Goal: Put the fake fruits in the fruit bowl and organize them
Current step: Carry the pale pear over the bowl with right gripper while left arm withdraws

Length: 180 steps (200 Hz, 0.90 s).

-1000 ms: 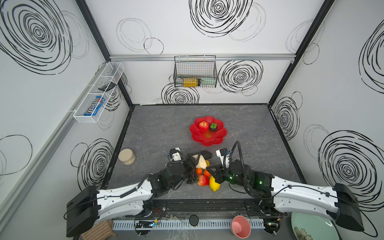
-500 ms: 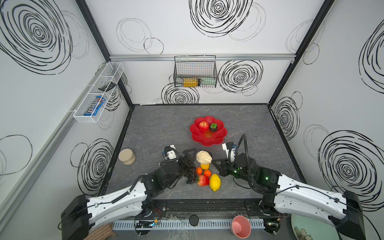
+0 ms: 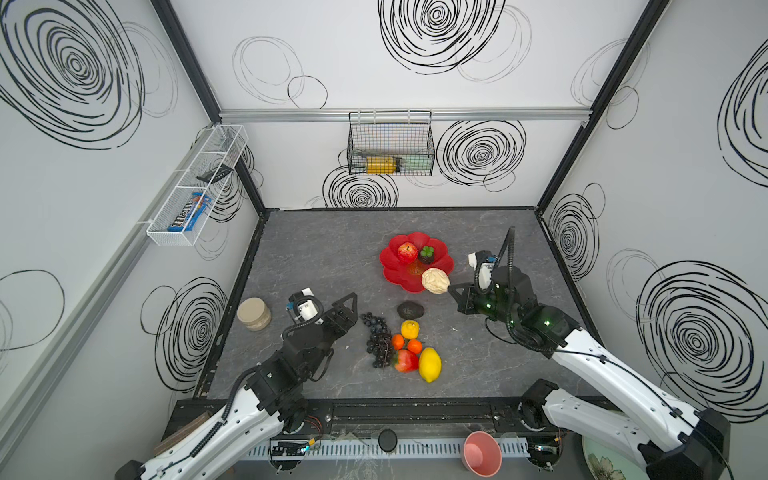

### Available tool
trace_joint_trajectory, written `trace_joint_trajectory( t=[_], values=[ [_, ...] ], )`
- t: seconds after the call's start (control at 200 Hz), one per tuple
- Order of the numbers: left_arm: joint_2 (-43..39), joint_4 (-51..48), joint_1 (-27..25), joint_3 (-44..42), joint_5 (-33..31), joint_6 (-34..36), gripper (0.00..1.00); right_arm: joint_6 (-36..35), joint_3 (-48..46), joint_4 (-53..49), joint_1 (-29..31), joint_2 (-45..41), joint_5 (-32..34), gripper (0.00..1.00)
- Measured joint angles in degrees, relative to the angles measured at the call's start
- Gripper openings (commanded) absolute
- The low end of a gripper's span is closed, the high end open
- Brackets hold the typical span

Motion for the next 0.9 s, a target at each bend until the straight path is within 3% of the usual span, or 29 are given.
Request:
trace_joint_trajectory(
  t=[0.32, 0.901],
  values=[
    [-10.3, -3.8, 4.3, -6.2, 1.8, 6.0, 0.96, -7.6, 5.6, -3.5, -7.8, 12.5, -5.3, 0.03],
    [-10.1, -0.3, 4.8, -11.6, 6.2, 7.8, 0.96, -13.1, 17.1, -5.5, -11.7, 33.3, -8.5, 0.00]
  ],
)
